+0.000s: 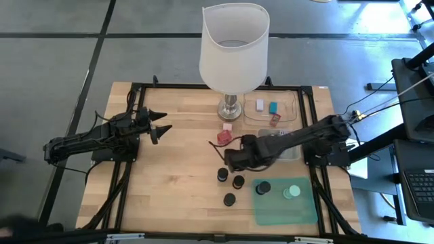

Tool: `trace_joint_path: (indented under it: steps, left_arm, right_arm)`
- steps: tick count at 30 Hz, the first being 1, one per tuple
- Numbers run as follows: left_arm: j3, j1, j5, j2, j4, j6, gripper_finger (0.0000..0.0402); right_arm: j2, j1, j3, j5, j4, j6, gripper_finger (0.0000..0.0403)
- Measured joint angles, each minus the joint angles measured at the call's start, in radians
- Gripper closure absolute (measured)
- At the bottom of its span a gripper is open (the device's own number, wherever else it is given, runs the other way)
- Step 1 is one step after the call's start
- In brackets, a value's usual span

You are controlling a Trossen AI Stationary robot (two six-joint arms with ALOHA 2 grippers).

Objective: Pick & Place Office items
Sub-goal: Put the orange hourglass into the light blue bin

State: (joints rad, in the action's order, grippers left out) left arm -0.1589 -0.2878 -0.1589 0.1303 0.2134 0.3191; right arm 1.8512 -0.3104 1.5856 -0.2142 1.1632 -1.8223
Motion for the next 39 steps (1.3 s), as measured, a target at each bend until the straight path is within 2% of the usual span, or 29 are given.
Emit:
trace_joint_path:
  steps: [11,18,24,29,39]
  left_arm:
    - [0.000,0.000,0.000,0.000,0.000,0.000,0.0054]
    - [0.000,0.000,0.000,0.000,0.000,0.000,0.0054]
    - [0.000,0.000,0.000,0.000,0.000,0.000,0.0054]
    - [0.000,0.000,0.000,0.000,0.000,0.000,0.0054]
    - [0.000,0.000,0.000,0.000,0.000,0.000,0.0054]
  right_arm:
    - [-0.188,-0.219,0.000,-0.115,0.247,-0.308,0.0193]
    - [-0.208,-0.393,0.000,-0.080,0.393,-0.562,0.0194]
    - [-0.208,-0.525,0.000,-0.047,0.408,-0.711,0.0194]
    - [-0.177,-0.586,0.000,0.004,0.407,-0.762,0.0194]
    - [-0.134,-0.623,-0.097,0.020,0.354,-0.739,0.0185]
